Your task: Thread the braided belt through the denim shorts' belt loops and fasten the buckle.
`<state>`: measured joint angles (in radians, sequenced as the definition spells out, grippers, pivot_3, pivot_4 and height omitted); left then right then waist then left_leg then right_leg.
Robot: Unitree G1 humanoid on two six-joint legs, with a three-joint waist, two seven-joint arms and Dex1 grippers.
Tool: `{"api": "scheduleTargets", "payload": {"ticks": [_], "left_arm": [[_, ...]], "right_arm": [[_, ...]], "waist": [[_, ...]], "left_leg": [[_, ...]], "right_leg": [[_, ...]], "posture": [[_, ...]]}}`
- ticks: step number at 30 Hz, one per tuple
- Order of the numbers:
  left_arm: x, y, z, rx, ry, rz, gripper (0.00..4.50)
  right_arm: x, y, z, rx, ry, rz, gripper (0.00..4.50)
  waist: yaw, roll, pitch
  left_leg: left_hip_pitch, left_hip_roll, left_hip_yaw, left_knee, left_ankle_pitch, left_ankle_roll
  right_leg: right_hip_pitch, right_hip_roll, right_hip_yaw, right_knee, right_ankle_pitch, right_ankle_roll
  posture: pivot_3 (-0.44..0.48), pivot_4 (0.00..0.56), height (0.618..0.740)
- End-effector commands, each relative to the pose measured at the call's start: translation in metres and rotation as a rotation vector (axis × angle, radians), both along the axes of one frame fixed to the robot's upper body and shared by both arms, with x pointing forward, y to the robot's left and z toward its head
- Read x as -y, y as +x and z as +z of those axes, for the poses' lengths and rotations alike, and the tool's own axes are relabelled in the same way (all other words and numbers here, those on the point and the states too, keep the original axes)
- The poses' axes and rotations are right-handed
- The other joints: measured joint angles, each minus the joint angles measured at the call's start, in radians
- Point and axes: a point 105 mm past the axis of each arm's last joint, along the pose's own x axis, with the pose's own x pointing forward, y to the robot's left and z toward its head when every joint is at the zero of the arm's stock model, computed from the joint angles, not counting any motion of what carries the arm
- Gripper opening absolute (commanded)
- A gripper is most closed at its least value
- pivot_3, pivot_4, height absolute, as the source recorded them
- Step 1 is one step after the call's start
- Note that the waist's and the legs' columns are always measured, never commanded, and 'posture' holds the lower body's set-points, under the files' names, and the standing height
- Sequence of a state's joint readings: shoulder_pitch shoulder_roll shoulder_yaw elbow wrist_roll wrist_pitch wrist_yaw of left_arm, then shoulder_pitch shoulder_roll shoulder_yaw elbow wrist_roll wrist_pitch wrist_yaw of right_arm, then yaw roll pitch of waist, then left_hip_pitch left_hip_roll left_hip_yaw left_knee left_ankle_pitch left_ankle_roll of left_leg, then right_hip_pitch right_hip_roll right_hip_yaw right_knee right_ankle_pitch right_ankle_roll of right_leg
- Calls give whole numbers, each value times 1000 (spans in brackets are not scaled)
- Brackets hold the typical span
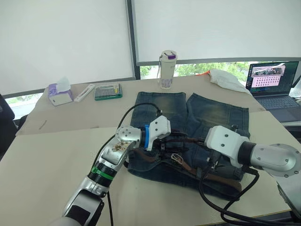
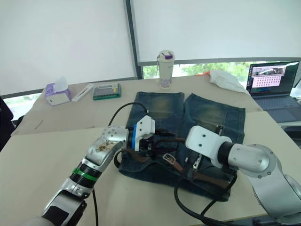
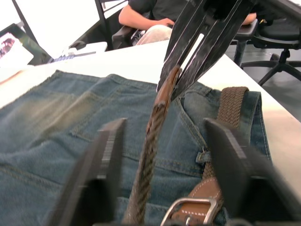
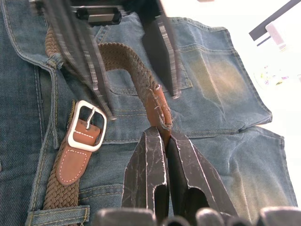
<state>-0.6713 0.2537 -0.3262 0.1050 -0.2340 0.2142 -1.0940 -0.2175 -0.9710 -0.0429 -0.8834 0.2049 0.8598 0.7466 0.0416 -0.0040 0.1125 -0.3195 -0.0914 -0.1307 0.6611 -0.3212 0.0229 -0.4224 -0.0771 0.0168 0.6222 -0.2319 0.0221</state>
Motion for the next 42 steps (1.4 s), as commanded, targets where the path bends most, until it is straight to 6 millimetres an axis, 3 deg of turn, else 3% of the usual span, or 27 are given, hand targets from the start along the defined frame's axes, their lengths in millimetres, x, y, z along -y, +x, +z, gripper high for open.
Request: {"api": "scheduleTargets", "payload": {"ticks": [1, 4, 7, 9, 13, 18, 25, 33, 34, 39, 42], "left_arm": [[-1, 1, 15, 73, -26, -13, 1145], [-4, 4, 12, 87, -15, -2, 118], [-9, 9, 9, 99, -10, 28, 24], [-17, 14, 5, 118, 8, 62, 0], [-34, 25, -8, 129, 51, 139, 0], [-45, 28, -22, 135, 90, 194, 0], [-50, 23, -33, 133, 117, 209, 0], [-57, 22, -36, 158, 147, 215, 0], [-59, 21, -37, 161, 151, 214, 0], [-67, 13, -43, 168, 174, 201, 0], [-66, 8, -47, 162, 185, 184, 0]], "right_arm": [[-8, -4, 5, 33, 3, 26, 0], [-11, -4, 3, 22, 24, 29, 0], [-14, -4, 2, -14, 111, 10, 0], [-17, -6, -4, -85, 217, -10, 840], [-8, -4, -45, -189, 187, -135, 2146], [-13, -2, -73, -251, 196, -196, 2146], [-27, -7, -86, -313, 211, -168, 2146], [-18, -1, -96, -318, 176, -225, 2146], [-17, 0, -95, -315, 176, -230, 1629], [-11, 1, -88, -308, 213, -264, 32], [-9, 0, -83, -313, 261, -283, 32]], "waist": [[0, 0, 0], [-1, 0, 0], [-1, 1, -1], [-1, 2, -1], [0, 4, -3], [-2, 5, -4], [-3, 6, -4], [-4, 6, -4], [-4, 6, -4], [-4, 6, -5], [-4, 6, -5]], "left_leg": [[0, 0, 0, 0, 0, 0], [0, 0, 0, 0, 0, 0], [0, 0, 0, 0, 0, 0], [0, 0, 0, 0, 0, 0], [0, 0, 0, 0, 0, 0], [1, 0, 0, 0, 0, 0], [1, 0, 0, 0, 0, 0], [1, 0, -1, 0, 0, 0], [1, 0, -1, 0, 0, 0], [1, 0, -1, 0, 0, 0], [1, 0, -1, 0, 0, 0]], "right_leg": [[0, 0, 0, 0, 0, 0], [0, 0, 0, 0, 0, 0], [0, 0, 0, 0, 0, 0], [0, 0, 0, 0, 0, 0], [0, 0, 0, 2, 0, 0], [-1, 0, 1, 1, 0, 0], [-1, 0, 0, 1, 0, 0], [-1, 0, 0, 1, 0, 0], [-1, 0, 0, 1, 0, 0], [-1, 0, 0, 1, 0, 0], [-1, 0, 0, 1, 0, 0]], "posture": [[0, 150, 740], [0, 150, 740], [0, 150, 740], [0, 150, 740], [0, 150, 740], [0, 150, 740], [0, 150, 740], [0, 150, 740], [0, 150, 740], [0, 150, 740], [0, 150, 740]]}}
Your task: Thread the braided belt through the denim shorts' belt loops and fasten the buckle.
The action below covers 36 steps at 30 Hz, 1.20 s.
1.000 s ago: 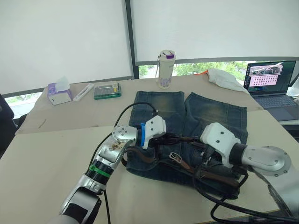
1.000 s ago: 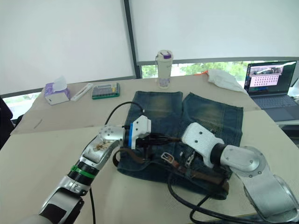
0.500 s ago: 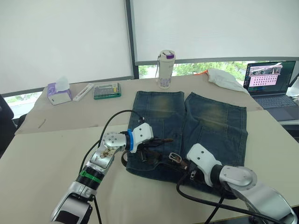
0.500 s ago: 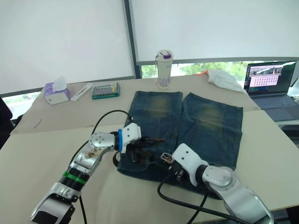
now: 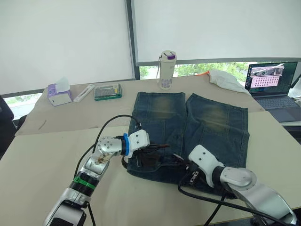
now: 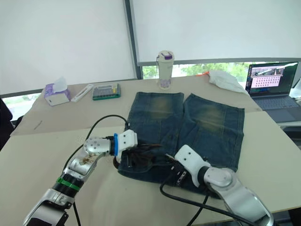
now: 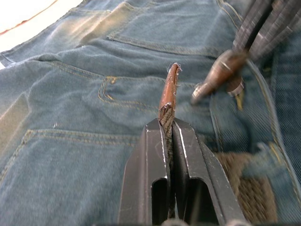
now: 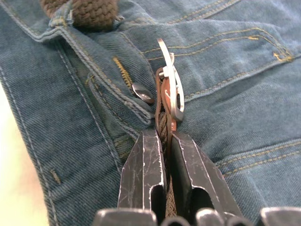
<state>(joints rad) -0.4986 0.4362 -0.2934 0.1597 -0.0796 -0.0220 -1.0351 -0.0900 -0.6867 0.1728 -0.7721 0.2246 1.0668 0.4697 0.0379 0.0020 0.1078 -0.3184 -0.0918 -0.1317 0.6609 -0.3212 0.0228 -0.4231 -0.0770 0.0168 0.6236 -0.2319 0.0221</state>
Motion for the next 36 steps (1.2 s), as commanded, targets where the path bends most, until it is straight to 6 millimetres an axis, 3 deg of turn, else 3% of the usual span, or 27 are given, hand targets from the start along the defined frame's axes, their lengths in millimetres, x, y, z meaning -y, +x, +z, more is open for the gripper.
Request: {"api": "scheduleTargets", "payload": {"ticks": [1, 12, 19, 34, 36], "left_arm": [[5, -7, 6, 45, 4, -40, 0], [25, -13, -12, 44, 101, -82, 0], [46, 0, -4, 10, -6, -19, 0], [75, -5, -3, 27, -69, -122, 0], [76, -4, -2, 24, -84, -119, 0]], "right_arm": [[4, 0, 13, 36, 28, -29, 32], [-7, -5, 18, 50, 83, -10, 32], [-10, -5, 13, 40, 62, 5, 32], [-16, 7, 20, 101, -3, 118, 32], [-14, 3, 26, 106, 20, 125, 902]], "waist": [[1, 0, 0], [1, 0, 0], [1, 0, 0], [0, 0, 0], [1, -1, 0]], "left_leg": [[0, 0, 0, 0, 0, 0], [0, 0, 0, 0, 0, 0], [0, -1, 0, 0, 0, 0], [0, -1, 1, 0, 0, 0], [0, -1, 1, 0, 0, 0]], "right_leg": [[0, 0, 0, 0, 0, 0], [0, 0, 0, 0, 0, 0], [0, 0, 0, 0, 0, 0], [1, 0, 0, 0, 0, 0], [1, 0, 0, 0, 0, 0]], "posture": [[0, 150, 740], [0, 150, 740], [0, 150, 740], [0, 150, 740], [0, 150, 740]]}}
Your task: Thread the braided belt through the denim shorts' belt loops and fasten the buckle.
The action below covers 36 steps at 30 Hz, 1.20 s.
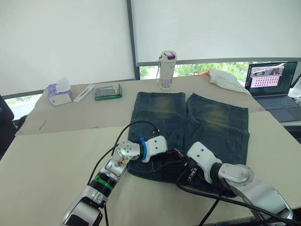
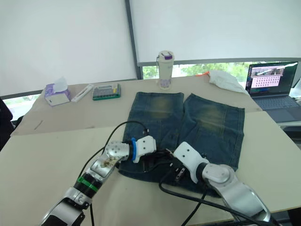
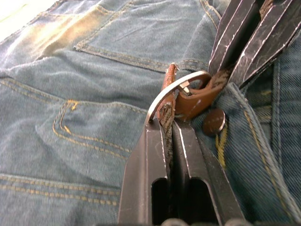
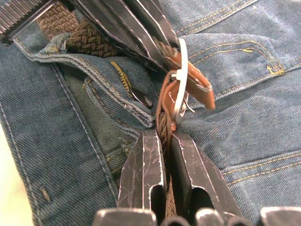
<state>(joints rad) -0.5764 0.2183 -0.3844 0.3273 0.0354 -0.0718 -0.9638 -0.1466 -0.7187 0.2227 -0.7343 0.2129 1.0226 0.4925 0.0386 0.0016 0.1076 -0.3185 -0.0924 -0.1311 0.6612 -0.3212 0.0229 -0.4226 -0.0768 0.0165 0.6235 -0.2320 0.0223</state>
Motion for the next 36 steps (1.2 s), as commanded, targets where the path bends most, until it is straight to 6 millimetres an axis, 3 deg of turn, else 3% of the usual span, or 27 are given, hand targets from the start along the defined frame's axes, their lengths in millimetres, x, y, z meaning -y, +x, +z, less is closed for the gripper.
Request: {"api": "scheduleTargets", "payload": {"ticks": [1, 3, 7, 11, 16, 23, 26, 29, 36], "left_arm": [[12, -4, 13, 36, -59, -49, 0], [11, -3, 13, 34, -62, -46, 0], [12, -2, 12, 35, -67, -43, 0], [13, -1, 12, 37, -72, -44, 0], [14, -1, 13, 45, -76, -55, 0], [14, -2, 15, 56, -77, -56, 0], [13, -2, 15, 61, -78, -52, 0], [13, -3, 16, 66, -79, -53, 0], [14, -4, 16, 77, -79, -60, 0]], "right_arm": [[-8, -5, 25, 81, 61, 67, 1284], [-3, -8, 33, 84, 93, 48, 1883], [7, -19, 52, 79, 142, 69, 1883], [22, -6, 63, 156, 68, 16, 1883], [26, 13, 46, 183, -88, 29, 1883], [19, 25, 46, 209, -110, 76, 1883], [12, 24, 43, 192, -116, 125, 1170], [6, 22, 40, 172, -128, 171, 173], [1, 22, 37, 172, -164, 210, 77]], "waist": [[0, 0, 0], [1, 0, 0], [3, 0, 0], [3, 0, 0], [3, 0, 0], [3, -1, 0], [2, 0, 0], [1, 0, 0], [1, 0, 0]], "left_leg": [[0, 0, 0, 0, 0, 0], [0, 0, 0, 0, 0, 0], [0, 0, 0, 0, 0, 0], [0, 0, 0, 0, 0, 1], [0, 0, 0, 0, 0, 1], [0, 0, 1, 0, 0, 1], [0, 0, 0, 0, 0, 1], [0, 0, 1, 0, 0, 1], [-1, 0, 1, 0, 0, 1]], "right_leg": [[0, 0, 0, 0, 0, 0], [0, 0, 0, 0, 0, 0], [0, 0, 0, 0, 0, 0], [1, 0, 0, 0, 0, 0], [1, 0, 0, 0, 0, 0], [0, 0, 0, 0, 0, 0], [0, 0, 0, 0, 0, 0], [0, 0, 0, 0, 0, 0], [0, 0, 0, 0, 0, 0]], "posture": [[0, 150, 740], [0, 150, 740], [0, 150, 740], [0, 150, 740], [0, 150, 740], [0, 150, 740], [0, 150, 740], [0, 150, 740], [0, 150, 740]]}}
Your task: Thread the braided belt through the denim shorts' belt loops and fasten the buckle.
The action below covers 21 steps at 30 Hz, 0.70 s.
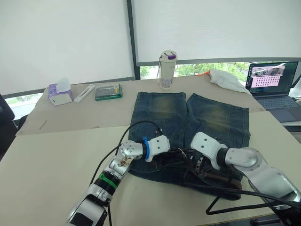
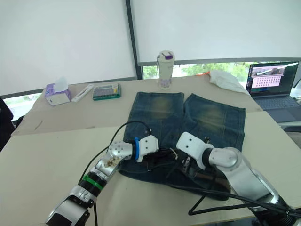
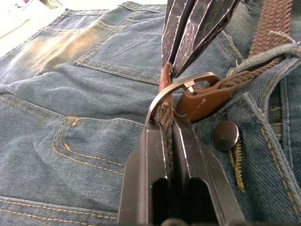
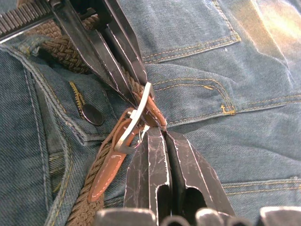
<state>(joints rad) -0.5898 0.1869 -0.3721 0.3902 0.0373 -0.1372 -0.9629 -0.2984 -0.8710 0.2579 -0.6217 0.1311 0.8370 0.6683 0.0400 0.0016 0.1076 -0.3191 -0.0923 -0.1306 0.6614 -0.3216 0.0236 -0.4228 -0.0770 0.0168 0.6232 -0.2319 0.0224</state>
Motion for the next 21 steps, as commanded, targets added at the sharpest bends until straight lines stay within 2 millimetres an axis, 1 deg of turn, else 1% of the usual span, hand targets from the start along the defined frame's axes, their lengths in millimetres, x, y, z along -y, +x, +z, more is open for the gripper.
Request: {"api": "scheduleTargets", "payload": {"ticks": [1, 3, 6, 8, 9, 16, 19, 20, 21], "left_arm": [[9, -6, 17, 67, -48, -48, 0], [9, -7, 17, 73, -47, -50, 0], [10, -8, 19, 87, -49, -59, 0], [11, -8, 19, 95, -50, -68, 0], [11, -9, 20, 97, -50, -71, 0], [11, -6, 22, 111, -47, -82, 0], [11, -6, 22, 115, -46, -84, 0], [11, -6, 22, 117, -46, -84, 0], [10, -6, 22, 119, -46, -84, 0]], "right_arm": [[-8, -2, 9, 46, -6, 53, 77], [-8, -3, 10, 37, 0, 60, 77], [-7, -5, 12, 41, -12, 71, 929], [-3, 1, 13, 83, -41, 47, 1789], [-3, 2, 13, 85, -45, 45, 1975], [-5, 4, 12, 89, -46, 56, 1975], [-8, 2, 11, 91, -47, 73, 1212], [-9, 1, 11, 91, -46, 82, 909], [-11, 0, 11, 90, -44, 91, 485]], "waist": [[0, 0, 0], [0, 0, 0], [0, 0, 0], [0, 0, 0], [0, 0, 0], [1, 0, 0], [1, 0, 0], [0, 0, 0], [0, 0, 0]], "left_leg": [[0, 0, 0, 0, 0, 0], [0, 0, 0, 0, 0, 0], [0, 0, 0, 0, 0, 0], [0, 0, 0, 0, 0, 0], [0, 0, 0, 0, 0, 0], [0, 0, 0, 0, 0, 0], [0, 0, 0, 0, 0, 0], [0, 0, 0, 0, 0, 0], [0, 0, 0, 0, 0, 0]], "right_leg": [[0, 0, 0, 0, 0, 0], [0, 0, 0, 0, 0, 0], [0, 0, 0, 0, 0, 0], [0, 0, 0, 0, 0, 0], [0, 0, 0, 0, 0, 0], [0, 0, 0, 0, 0, 0], [0, 0, 0, 0, 0, 0], [0, 0, 0, 0, 0, 0], [0, 0, 0, 0, 0, 0]], "posture": [[0, 150, 740], [0, 150, 740], [0, 150, 740], [0, 150, 740], [0, 150, 740], [0, 150, 740], [0, 150, 740], [0, 150, 740], [0, 150, 740]]}}
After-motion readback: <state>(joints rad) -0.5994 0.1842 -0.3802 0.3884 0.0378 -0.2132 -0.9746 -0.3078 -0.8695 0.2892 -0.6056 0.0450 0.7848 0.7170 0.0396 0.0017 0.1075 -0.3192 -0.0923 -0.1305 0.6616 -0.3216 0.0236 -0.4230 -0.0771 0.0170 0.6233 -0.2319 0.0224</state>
